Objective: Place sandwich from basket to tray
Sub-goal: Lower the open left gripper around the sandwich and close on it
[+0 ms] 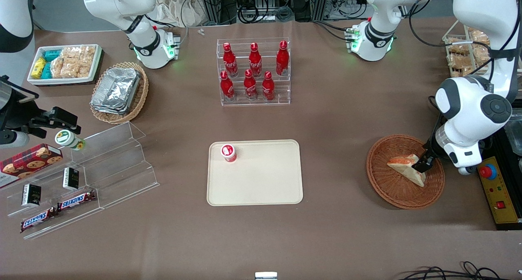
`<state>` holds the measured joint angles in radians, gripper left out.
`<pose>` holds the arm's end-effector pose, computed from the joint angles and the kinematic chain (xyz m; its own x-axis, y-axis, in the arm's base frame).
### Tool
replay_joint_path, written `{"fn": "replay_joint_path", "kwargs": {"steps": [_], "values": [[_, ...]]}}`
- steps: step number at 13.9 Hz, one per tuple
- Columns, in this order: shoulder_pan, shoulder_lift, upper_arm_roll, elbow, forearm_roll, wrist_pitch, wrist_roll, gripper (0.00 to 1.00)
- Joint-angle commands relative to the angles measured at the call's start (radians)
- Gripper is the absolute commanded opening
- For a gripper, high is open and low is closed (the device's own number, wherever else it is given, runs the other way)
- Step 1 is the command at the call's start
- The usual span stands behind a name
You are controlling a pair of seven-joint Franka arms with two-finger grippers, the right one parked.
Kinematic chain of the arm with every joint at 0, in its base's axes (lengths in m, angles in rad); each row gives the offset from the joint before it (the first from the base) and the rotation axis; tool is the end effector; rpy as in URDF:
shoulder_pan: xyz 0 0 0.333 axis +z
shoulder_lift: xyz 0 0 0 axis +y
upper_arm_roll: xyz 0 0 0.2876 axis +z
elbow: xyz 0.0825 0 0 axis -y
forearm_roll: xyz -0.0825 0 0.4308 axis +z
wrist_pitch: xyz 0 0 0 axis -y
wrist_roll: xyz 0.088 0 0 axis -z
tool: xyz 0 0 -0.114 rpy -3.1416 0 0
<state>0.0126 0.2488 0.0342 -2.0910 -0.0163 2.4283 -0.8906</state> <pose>0.6148 0.0288 0.2454 0.5811 0.8121 0.0531 0.8090 -0.5835 0.0709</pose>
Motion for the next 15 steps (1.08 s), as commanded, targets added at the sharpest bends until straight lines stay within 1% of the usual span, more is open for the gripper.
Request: {"fn": "replay_joint_path", "kwargs": {"steps": [1,3,6,7,8,9,12,13,14,15], "values": [[-0.011,0.061,-0.005,0.026,-0.002,-0.002,-0.031,1.0],[-0.011,0.101,-0.005,0.046,0.001,0.003,-0.022,1.0],[-0.011,0.127,-0.005,0.063,0.007,0.005,-0.021,1.0],[-0.01,0.135,-0.005,0.063,0.01,0.011,-0.018,0.97],[-0.01,0.144,-0.005,0.069,0.01,0.014,-0.018,0.77],[-0.01,0.144,-0.005,0.074,0.012,0.014,-0.018,0.54],[-0.006,0.142,-0.005,0.081,0.012,0.014,-0.016,0.05],[-0.008,0.126,-0.005,0.08,0.013,0.002,-0.013,0.0],[-0.008,0.091,-0.005,0.08,0.013,-0.014,-0.013,0.0],[-0.009,0.051,-0.005,0.083,0.013,-0.067,-0.011,0.0]]}}
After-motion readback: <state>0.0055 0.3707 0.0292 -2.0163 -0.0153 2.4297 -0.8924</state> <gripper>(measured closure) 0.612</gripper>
